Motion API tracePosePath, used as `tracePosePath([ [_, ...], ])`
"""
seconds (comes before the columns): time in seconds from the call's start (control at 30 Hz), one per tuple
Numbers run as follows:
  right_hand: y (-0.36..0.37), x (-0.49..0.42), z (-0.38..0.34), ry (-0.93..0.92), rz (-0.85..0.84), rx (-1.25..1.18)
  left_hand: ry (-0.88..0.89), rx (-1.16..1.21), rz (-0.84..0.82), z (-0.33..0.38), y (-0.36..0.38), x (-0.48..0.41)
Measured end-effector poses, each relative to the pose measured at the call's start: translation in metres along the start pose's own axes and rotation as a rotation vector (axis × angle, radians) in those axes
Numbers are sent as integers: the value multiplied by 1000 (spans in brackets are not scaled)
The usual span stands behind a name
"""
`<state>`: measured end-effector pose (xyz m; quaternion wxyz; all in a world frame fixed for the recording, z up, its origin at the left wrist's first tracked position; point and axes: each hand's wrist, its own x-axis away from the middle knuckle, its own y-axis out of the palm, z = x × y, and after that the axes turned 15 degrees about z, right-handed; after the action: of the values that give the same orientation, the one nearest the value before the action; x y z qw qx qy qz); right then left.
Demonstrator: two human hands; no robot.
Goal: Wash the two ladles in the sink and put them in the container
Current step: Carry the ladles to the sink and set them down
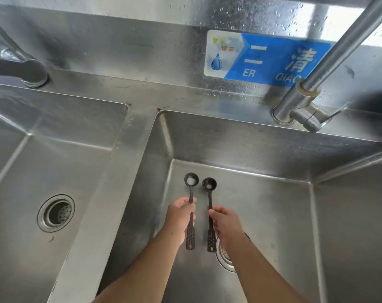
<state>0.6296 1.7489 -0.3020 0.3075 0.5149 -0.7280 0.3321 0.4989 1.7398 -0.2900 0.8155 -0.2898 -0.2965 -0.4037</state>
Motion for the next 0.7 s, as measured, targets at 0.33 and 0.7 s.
tracePosePath([
  [0.33,22,-30,-5,-50,30,44,34,-39,79,-11,21,-31],
  [0.7,30,-51,-10,-222,159,302,233,-284,295,-9,35,-48],
])
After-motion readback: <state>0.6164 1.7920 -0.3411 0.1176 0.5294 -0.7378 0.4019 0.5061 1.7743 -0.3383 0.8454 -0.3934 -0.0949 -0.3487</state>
